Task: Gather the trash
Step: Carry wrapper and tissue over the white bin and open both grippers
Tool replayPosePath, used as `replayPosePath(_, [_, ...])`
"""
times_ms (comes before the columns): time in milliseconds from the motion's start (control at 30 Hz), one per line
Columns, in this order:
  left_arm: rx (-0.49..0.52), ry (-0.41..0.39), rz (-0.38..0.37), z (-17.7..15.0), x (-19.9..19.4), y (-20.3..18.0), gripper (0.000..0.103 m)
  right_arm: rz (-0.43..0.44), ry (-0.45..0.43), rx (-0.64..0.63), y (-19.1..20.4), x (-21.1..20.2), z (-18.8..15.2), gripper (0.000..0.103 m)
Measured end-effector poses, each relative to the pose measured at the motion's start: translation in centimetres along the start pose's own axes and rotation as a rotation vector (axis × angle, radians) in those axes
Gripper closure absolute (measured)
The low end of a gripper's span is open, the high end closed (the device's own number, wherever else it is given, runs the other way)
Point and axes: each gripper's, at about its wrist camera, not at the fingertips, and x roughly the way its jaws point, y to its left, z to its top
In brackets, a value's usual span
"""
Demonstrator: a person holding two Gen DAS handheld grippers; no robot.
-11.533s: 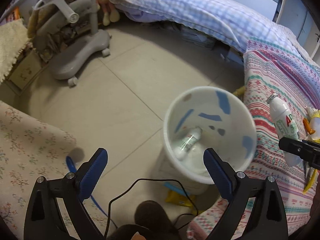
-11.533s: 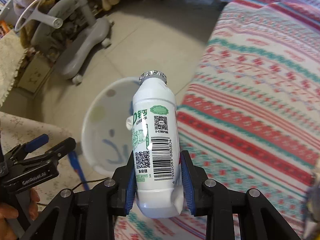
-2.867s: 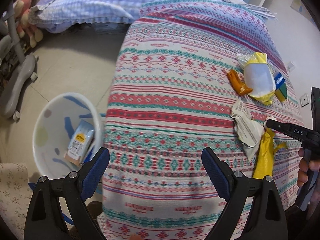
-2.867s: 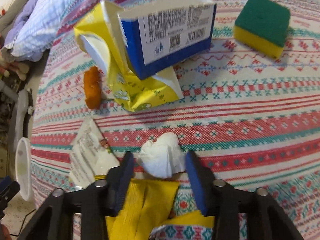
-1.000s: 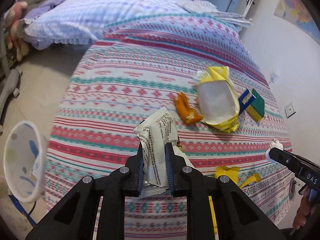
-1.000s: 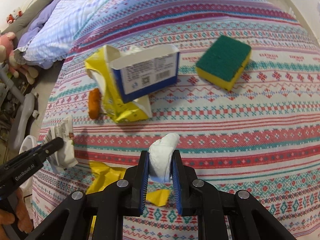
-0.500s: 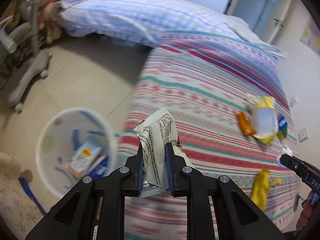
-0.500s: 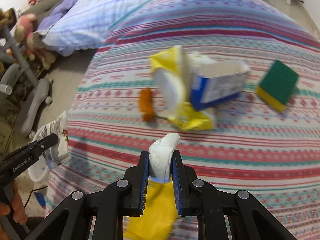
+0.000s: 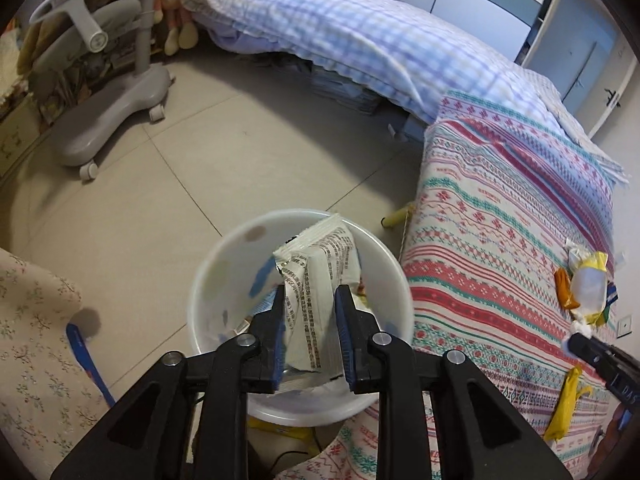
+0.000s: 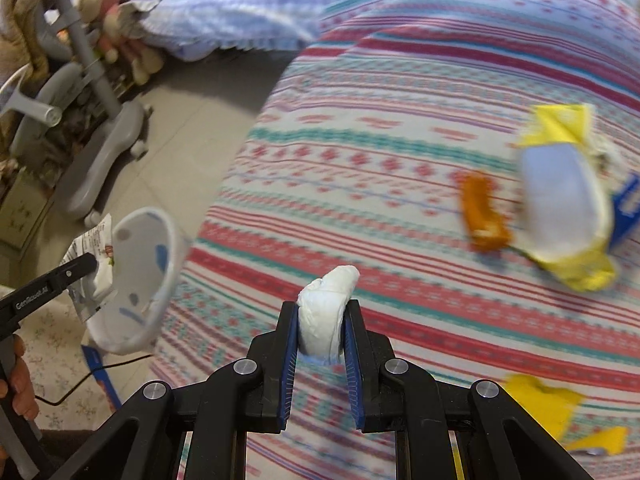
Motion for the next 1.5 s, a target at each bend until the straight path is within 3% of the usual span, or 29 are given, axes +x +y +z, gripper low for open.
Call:
replayPosePath(67, [-0.015, 0.012, 0.022, 0.1, 0.2, 0.8, 0.042, 0.004, 0.006, -0.018, 1.2, 0.7, 0.1, 0.084])
replayPosePath(133, [-0.024, 0.019, 0.044, 0.0, 0.2, 1.6, 0.023, 0.007, 0.013, -0.038, 2.4, 1.4, 0.3, 0.084])
replayPosePath(233, [-0.01, 0.014, 0.102, -0.1, 0.0, 2.8, 0.013, 0.009, 0.017, -0.06, 3.6, 2.1, 0.0, 0.084])
replayPosePath(333, [-0.008, 0.015, 0.139, -0.2, -0.3, 4.1, 0.013, 0.022, 0.042, -0.058, 4.7, 3.1, -0.2, 0.084])
replayPosePath(800, [-0.091, 0.053, 0.14, -0.7, -1.0, 9.0, 0.012, 0.093, 0.129, -0.097, 12.8, 9.6, 0.5, 0.083])
replayPosePath(1033, [-0.098, 0.055, 0.141, -0.7, -0.8, 8.9, 0.012, 0.106, 0.138, -0.076, 14.4, 10.7, 1.4, 0.083])
replayPosePath(1133, [-0.094, 0.071, 0.142, -0.9, -0.5, 8.8, 0.012, 0.105, 0.129, -0.074, 14.7, 10.5, 1.8, 0.079])
replayPosePath(1267, [-0.073, 0.081, 0.132, -1.1, -0.5, 8.2, 0.012, 0.115, 0.113, -0.042, 14.3, 9.5, 2.1, 0.045])
replayPosePath(1500, [-0.037, 0.094, 0.103, -1.7, -0.6, 5.9, 0.012, 0.088, 0.085, -0.026, 10.9, 6.1, 1.5, 0.038])
